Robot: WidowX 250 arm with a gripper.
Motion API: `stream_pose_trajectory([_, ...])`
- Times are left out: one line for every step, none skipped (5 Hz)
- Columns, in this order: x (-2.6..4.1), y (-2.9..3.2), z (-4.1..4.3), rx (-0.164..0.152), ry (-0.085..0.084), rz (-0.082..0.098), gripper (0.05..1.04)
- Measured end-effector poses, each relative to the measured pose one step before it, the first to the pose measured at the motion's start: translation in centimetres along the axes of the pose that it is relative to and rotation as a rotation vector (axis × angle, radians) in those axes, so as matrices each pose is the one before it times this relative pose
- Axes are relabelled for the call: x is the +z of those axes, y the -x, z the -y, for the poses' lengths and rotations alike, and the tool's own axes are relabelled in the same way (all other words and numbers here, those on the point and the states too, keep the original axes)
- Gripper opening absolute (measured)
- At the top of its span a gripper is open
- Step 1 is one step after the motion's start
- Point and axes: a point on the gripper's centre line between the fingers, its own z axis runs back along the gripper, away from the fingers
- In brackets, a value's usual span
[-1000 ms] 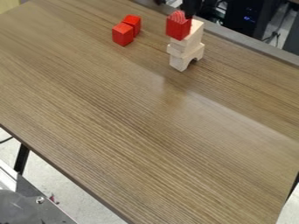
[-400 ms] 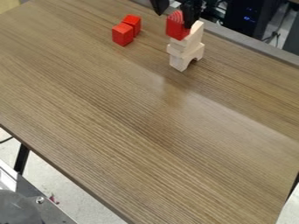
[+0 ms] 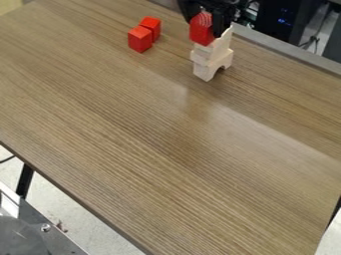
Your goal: Put red cube on other red cubes
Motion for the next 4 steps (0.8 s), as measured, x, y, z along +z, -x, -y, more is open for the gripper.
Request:
stream_pose_trajectory([-0.183,-0.302,0.122,0.0075,0.0083,0.0217,0.591])
stream_pose_trajectory([-0.065,0.068,0.202,-0.0102,0.0153,0.0020,0.591])
stream_pose_trajectory([0.440,-0.307,-0.359,0.0086,0.0058,0.0226,0.591])
stream_pose_trajectory([0.791,-0.636,-1.384,0.0261,-0.0193,0.0238,0.591])
